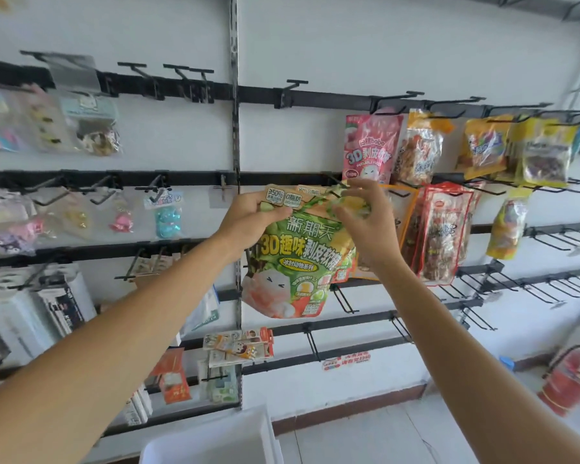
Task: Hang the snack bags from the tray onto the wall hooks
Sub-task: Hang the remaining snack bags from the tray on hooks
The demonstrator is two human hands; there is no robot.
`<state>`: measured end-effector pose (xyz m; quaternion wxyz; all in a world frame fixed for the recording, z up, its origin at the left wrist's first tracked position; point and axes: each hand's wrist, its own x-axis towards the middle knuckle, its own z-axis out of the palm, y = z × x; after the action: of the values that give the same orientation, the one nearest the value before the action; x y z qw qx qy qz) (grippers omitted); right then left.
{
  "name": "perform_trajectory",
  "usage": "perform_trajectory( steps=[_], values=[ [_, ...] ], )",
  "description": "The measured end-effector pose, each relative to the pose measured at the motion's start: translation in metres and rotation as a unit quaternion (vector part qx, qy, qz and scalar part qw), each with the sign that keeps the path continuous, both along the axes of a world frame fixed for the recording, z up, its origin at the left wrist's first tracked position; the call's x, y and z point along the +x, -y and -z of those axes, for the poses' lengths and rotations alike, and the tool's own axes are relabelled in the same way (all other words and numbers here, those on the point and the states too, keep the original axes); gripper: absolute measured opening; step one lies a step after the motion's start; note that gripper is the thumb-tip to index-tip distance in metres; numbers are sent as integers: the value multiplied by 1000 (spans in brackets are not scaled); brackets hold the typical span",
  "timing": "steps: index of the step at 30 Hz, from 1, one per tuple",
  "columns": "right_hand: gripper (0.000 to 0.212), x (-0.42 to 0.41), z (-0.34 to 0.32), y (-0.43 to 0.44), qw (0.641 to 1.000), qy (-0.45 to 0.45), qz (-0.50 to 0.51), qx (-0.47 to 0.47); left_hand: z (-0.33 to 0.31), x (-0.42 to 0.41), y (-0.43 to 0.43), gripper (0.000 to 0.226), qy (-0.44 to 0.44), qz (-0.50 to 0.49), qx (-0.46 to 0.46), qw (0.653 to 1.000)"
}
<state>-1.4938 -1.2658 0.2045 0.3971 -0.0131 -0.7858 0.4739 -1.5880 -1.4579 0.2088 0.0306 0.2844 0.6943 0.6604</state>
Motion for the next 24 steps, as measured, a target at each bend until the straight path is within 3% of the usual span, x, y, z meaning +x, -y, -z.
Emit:
perform_trajectory(
  steps=[2,4,11,19,24],
  values=[
    [27,-7,0,4,986,-3,80,143,3,-1,-2,16,4,-3,5,1000],
    [17,-15,3,7,973,3,109,205,8,-2,-4,14,10,-4,10,1000],
    [17,-29,15,-9,977,82,40,194,27,-11,-9,16,-3,4,-13,1000],
    [3,-44,29,-51,988,68,10,137,24,-15,-39,9,-142,-33,-77,986],
    [10,-53,17,-87,987,57,-18,147,11,-24,-70,6,-148,-55,-86,984]
  ],
)
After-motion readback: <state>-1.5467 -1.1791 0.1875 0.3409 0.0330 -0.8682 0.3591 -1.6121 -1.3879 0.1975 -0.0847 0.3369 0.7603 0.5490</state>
